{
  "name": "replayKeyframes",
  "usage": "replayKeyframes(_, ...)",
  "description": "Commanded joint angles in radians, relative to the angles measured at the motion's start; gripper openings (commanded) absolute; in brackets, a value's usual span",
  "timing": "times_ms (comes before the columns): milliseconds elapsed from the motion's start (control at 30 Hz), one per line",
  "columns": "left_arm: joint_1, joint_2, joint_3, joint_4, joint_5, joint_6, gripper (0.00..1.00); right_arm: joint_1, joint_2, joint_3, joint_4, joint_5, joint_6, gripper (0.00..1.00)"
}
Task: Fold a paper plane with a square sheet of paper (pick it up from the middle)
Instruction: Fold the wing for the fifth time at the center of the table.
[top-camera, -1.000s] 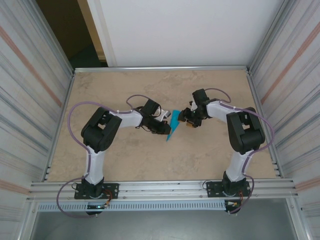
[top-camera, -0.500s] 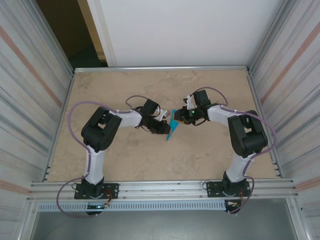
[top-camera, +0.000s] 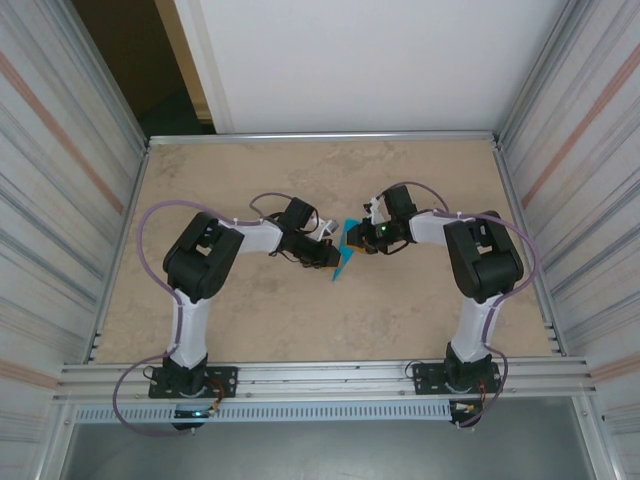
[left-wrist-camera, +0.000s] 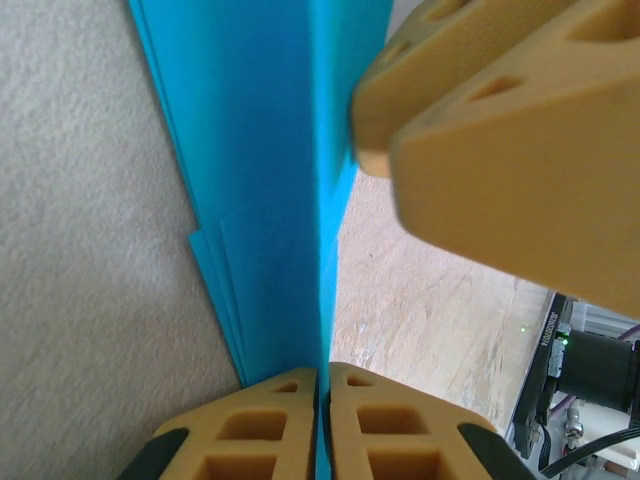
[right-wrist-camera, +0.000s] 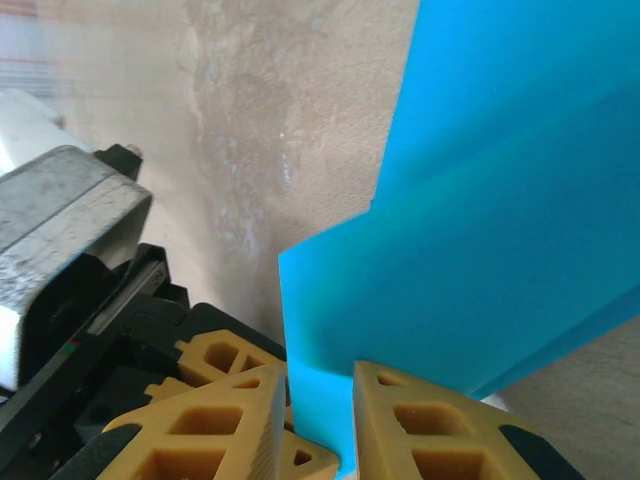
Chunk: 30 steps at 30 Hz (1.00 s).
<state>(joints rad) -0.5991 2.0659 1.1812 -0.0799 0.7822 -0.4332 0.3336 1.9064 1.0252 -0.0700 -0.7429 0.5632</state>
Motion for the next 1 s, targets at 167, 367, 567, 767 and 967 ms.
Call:
replayKeyframes(167, -0.008, 0.052, -0.026, -0.017, -0.013, -0.006, 0.14, -0.001, 0.043, 0.042, 0.004, -0.024, -0.029, 0.25)
replayKeyframes(367, -0.008, 0.046, -0.027, -0.021, -0.018, -0.007, 0.15, -0.003, 0.055, 0.05, -0.015, 0.006, -0.029, 0.25)
replayKeyframes(567, -0.008, 0.039, -0.032, -0.019, -0.022, -0.013, 0.16, -0.006, 0.066, 0.053, -0.037, 0.04, -0.025, 0.25)
replayKeyframes(767, -0.009, 0.041, -0.034, -0.021, -0.028, -0.015, 0.15, -0.009, 0.068, 0.052, -0.043, 0.054, -0.022, 0.25)
replayKeyframes(967, -0.008, 0.039, -0.037, -0.022, -0.029, -0.013, 0.15, -0.009, 0.076, 0.056, -0.047, 0.06, -0.019, 0.26)
